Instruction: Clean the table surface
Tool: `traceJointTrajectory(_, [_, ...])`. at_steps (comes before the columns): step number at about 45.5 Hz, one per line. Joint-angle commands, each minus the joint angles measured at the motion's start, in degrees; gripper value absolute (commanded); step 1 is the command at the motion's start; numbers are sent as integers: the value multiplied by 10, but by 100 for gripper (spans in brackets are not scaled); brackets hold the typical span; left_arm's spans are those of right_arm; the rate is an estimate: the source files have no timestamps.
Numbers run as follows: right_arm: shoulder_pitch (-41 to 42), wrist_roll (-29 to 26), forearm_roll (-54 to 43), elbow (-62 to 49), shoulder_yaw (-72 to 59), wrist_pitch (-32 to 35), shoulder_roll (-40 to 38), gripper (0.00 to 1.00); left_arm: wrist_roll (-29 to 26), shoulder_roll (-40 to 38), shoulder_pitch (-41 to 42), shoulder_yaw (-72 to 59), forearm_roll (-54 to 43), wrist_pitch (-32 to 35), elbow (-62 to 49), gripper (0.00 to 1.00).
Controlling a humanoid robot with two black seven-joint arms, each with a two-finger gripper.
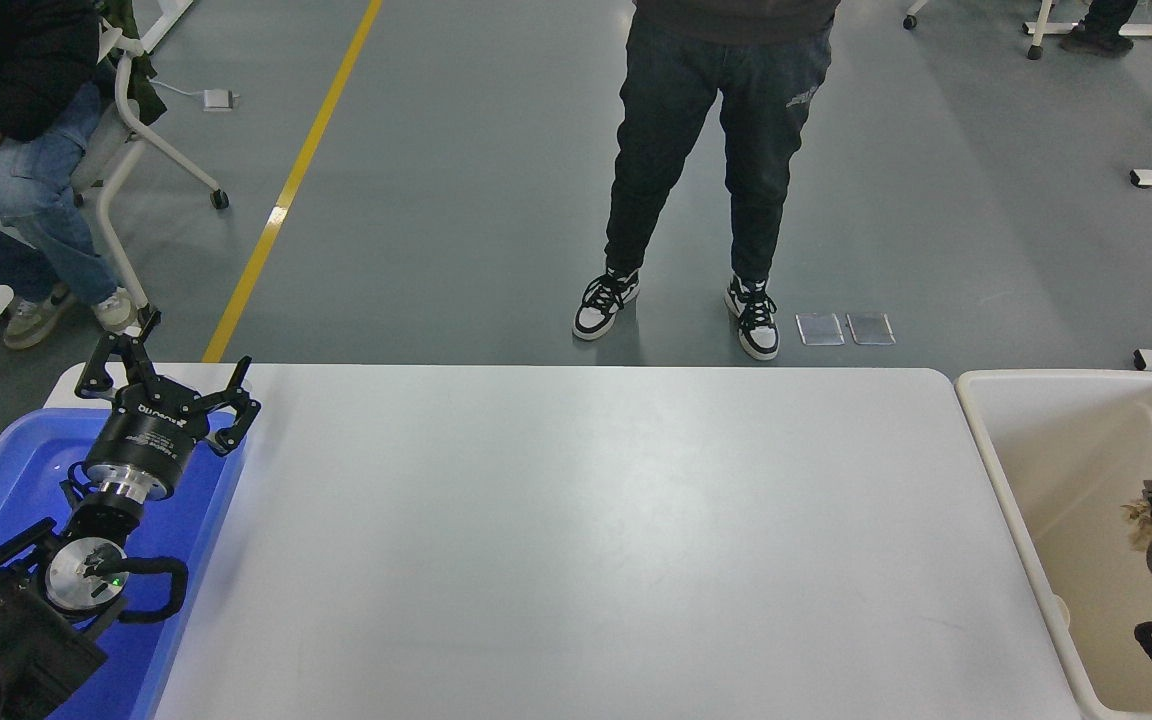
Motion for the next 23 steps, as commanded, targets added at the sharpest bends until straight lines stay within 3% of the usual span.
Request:
traceJointTrajectory(1, [2, 0, 1, -2, 7, 1, 1, 100, 0, 0, 0, 0, 0, 0, 0, 100])
traceJointTrajectory(10, [8, 0, 3, 26, 47, 4, -19, 100, 0, 0, 0, 0, 0, 0, 0, 100])
traceJointTrajectory(23, [-27, 6, 0, 228, 310, 50, -115, 100, 0, 0, 0, 0, 0, 0, 0, 100])
